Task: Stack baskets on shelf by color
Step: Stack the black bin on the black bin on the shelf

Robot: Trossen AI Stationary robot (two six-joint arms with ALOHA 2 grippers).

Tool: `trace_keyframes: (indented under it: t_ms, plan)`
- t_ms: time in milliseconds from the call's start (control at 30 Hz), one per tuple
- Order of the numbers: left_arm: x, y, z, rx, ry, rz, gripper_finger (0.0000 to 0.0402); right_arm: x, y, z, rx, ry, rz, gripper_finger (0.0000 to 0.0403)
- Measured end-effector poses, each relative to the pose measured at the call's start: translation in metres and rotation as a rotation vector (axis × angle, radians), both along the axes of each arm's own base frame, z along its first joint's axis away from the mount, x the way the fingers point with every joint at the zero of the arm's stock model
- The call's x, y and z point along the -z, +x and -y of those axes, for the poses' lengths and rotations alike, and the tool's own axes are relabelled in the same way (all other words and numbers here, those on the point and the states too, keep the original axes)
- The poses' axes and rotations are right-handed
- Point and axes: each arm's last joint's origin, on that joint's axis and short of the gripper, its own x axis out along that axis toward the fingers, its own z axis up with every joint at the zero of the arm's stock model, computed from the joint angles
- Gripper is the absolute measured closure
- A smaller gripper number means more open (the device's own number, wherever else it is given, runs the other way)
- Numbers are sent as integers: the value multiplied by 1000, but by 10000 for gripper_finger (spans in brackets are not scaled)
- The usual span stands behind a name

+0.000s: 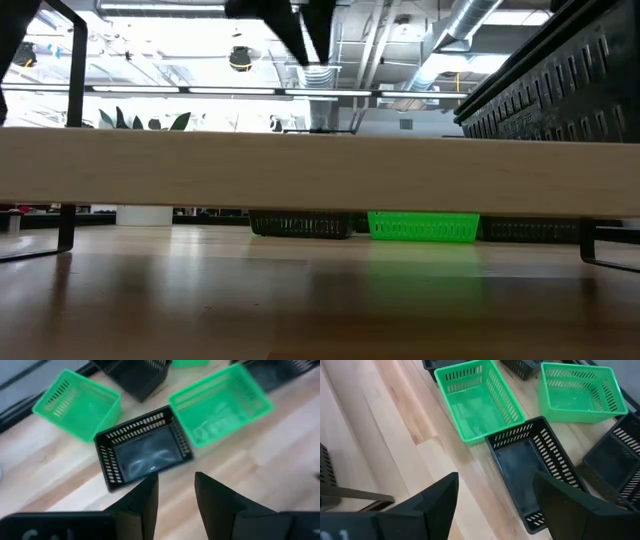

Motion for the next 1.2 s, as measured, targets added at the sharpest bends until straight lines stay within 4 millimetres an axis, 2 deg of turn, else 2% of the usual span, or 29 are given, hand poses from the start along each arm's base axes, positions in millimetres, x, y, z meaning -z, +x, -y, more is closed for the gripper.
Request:
trace_keyframes:
  t_ms: [167, 267, 400, 533, 633, 800, 1100, 1200]
  plan:
    - [40, -1, -60, -122, -32, -150, 283, 0, 0, -2, -15, 5, 3, 121]
    - [55, -7, -89, -190, -41, -201, 272, 0, -1, -5, -39, 11, 1, 121]
    - [69, -8, -119, -183, -79, -214, 252, 0, -3, -7, -63, 12, 2, 121]
    - [86, -10, -141, -198, -134, -199, 230, 0, -4, -10, -77, 21, 8, 121]
    - [96, -15, -150, -235, -159, -206, 216, 0, -6, -13, -89, 30, 13, 121]
    - [108, -18, -149, -253, -191, -210, 207, 0, -7, -16, -115, 33, 15, 121]
    - [132, -20, -147, -270, -248, -178, 209, -1, -7, -18, -121, 44, 29, 121]
    - [138, -23, -146, -276, -267, -193, 226, -1, -7, -18, -121, 45, 29, 121]
